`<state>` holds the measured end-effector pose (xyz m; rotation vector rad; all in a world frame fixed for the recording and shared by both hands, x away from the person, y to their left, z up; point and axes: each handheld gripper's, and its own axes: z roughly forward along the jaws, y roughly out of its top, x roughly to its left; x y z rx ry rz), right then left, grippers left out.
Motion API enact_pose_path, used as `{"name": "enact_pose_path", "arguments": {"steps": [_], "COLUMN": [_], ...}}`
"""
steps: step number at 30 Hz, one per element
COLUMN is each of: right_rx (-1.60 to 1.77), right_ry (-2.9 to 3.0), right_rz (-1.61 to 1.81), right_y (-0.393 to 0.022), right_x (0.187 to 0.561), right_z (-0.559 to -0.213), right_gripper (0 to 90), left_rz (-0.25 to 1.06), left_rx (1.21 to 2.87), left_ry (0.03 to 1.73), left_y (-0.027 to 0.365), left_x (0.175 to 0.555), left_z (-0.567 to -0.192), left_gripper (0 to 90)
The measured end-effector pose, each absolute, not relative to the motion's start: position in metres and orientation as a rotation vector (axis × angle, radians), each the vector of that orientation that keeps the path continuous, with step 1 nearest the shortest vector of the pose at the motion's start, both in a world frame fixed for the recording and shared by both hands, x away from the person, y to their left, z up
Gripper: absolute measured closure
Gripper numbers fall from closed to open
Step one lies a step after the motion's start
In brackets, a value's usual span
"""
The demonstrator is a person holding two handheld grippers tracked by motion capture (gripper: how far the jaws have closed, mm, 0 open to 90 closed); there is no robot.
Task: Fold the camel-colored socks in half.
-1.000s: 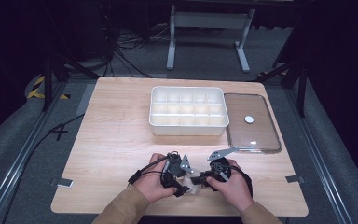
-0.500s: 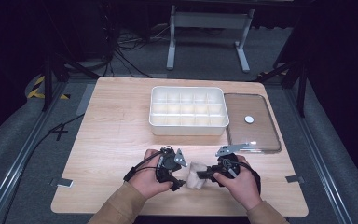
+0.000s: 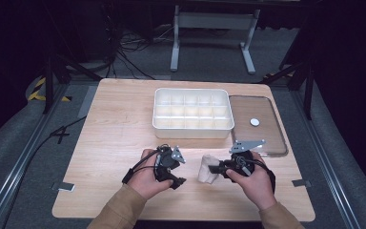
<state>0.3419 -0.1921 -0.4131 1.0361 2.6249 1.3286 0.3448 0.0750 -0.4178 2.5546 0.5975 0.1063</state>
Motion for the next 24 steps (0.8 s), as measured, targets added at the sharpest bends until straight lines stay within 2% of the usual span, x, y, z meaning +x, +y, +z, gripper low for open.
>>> {"name": "enact_pose_path", "arguments": {"steps": [16,24], "right_rx": [0.984,0.958], "right_ry": [2.552,2.545], "right_rz": [1.283,1.236], "right_y": [-0.205,-0.206], "right_x": [0.365,0.381], "right_z": [-0.386,-0.372], "right_gripper": [73.3,73.1], "left_rz": [0.119,0.117], "left_rx": [2.533,2.547], "left_ry": [0.650,0.655], "left_y": [0.090,0.094], "left_x": [0.348,0.349], "left_z": [-0.409,-0.406], "left_gripper": [30.5,23.9]}}
